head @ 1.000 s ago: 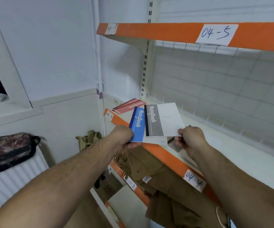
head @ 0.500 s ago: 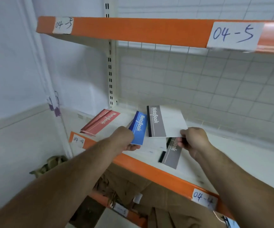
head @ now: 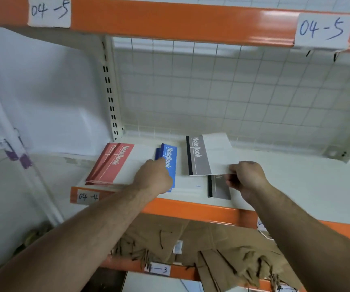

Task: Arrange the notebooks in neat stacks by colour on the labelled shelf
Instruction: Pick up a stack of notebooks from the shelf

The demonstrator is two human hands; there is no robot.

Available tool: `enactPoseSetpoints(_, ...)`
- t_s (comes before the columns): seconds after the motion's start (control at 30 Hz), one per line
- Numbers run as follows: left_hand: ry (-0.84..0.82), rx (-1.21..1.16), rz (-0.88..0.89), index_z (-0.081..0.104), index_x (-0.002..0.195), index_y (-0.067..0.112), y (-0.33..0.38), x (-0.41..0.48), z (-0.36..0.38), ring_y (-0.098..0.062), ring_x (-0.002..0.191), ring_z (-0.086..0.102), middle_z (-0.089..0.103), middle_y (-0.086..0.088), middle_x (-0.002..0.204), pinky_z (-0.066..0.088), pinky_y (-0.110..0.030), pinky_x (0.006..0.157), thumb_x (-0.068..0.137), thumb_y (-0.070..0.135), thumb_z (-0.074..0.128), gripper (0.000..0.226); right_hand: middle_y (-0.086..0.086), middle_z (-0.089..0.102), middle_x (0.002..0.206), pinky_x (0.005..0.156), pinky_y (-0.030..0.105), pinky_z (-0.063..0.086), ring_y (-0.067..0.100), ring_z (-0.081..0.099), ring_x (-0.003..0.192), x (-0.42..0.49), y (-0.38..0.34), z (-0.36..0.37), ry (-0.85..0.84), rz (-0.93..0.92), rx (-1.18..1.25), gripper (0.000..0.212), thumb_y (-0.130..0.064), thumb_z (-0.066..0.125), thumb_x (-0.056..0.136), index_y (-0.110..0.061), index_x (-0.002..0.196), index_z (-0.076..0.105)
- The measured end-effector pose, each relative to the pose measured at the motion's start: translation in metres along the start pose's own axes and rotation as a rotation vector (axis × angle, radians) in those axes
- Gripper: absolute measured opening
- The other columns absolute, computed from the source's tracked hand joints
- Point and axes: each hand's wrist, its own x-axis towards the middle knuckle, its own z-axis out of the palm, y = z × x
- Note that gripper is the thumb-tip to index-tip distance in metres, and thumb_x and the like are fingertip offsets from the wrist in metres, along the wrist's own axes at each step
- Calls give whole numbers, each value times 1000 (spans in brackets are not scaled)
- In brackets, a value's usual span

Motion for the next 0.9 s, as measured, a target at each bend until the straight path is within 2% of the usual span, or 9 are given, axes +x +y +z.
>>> enactPoseSetpoints(0.1,-16,53,16,52,125,14,-5,-1,-1,-24,88,57,56,-10,114,42,-32,64,90,26,58,38,15,58,68,53,32,48,25,54,54,-11,3,2,36,-3,2,13,5,50,92,-2,84,57)
enactPoseSetpoints(0.3,-30,149,14,49,132,12,-6,-4,-5,-22,89,50,50,-12,121,42,-32,68,94,33,57,44,16,59,72,59,36,50,26,55,58,-23,6,-2,79,-9,-13,10,4,51,93,1,90,60)
enactPoseSetpoints(0.47,-30,227,-9,54,124,11,0,-4,-10,-21,77,51,39,-6,108,40,-31,61,92,29,59,38,15,58,73,51,31,52,24,54,57,-25,3,-10,89,-6,20,14,6,48,95,-1,88,58)
enactPoseSetpoints(0.53,0,267,5,55,121,11,7,-4,-11,-20,77,51,39,-6,110,41,-31,62,90,27,61,35,15,59,74,48,30,52,23,56,56,-25,3,-16,94,5,29,13,5,47,96,0,92,59)
enactPoseSetpoints(0.6,48,208,64,56,120,12,15,-2,-7,-22,86,50,44,-7,121,43,-32,69,91,27,58,32,15,59,75,45,28,51,23,57,56,-22,4,-25,100,12,40,12,4,48,96,1,97,59)
enactPoseSetpoints(0.7,125,52,182,55,132,17,32,-2,2,-24,113,53,47,-5,136,48,-35,88,95,30,51,39,16,59,76,44,27,50,22,57,55,-17,5,-41,110,13,43,12,5,48,95,2,98,59)
enactPoseSetpoints(0.8,119,0,267,43,147,18,57,-5,7,-21,134,43,43,-1,150,39,-38,108,100,28,45,48,17,59,78,46,29,51,22,58,57,-12,3,-59,99,14,27,12,5,47,96,3,96,58)
enactPoseSetpoints(0.9,71,21,292,34,153,18,77,-6,13,-18,145,30,32,1,159,28,-36,117,102,27,40,52,17,59,77,47,29,51,23,58,56,-7,3,-72,77,17,-18,13,6,46,95,4,98,58)
